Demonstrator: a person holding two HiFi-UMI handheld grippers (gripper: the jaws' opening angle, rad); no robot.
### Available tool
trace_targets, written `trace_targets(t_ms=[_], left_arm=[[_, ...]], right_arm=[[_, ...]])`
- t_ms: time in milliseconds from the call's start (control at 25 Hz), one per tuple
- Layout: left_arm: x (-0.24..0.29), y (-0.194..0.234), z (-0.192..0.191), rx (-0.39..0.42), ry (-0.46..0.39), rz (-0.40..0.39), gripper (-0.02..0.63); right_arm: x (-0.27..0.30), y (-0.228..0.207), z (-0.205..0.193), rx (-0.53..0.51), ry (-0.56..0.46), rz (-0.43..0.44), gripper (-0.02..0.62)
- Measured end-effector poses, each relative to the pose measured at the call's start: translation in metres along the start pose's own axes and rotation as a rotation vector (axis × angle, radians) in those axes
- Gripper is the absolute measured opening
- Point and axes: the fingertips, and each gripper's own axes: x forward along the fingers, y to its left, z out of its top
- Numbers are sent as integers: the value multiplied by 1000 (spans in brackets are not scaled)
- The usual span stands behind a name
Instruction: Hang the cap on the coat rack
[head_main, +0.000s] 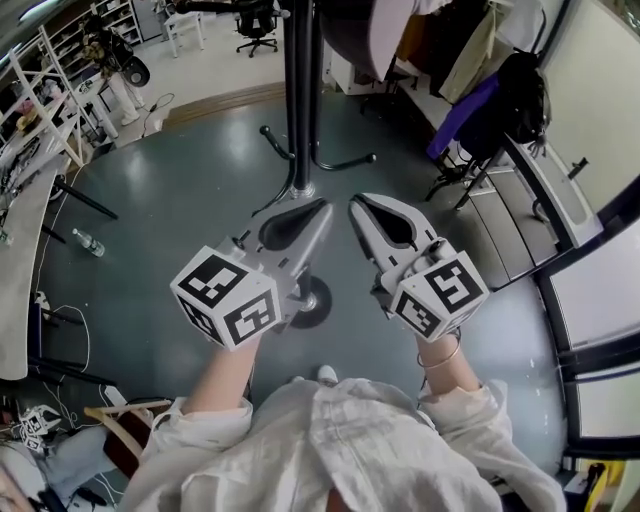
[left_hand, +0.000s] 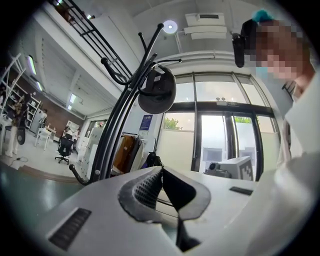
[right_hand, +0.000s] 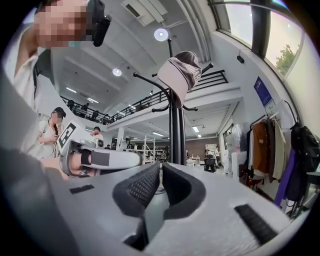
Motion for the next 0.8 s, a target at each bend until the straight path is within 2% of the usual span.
trace_targets(t_ms=[160,360,600,800], left_arm=[[-6,0,-9,-32,30,20,17],[-9,3,-21,-67,18,25,17],[-18,-1,-26,-71,22,17,17],[-19,-2,-26,-70,32,8,17]], right_arm=[[-5,1,-8,-5,27,12,14],[-7,3,-12,-31,58,42,14],[-9,15,-16,-36,69,50,11],[-6,26,-22,-54,97,99,5]])
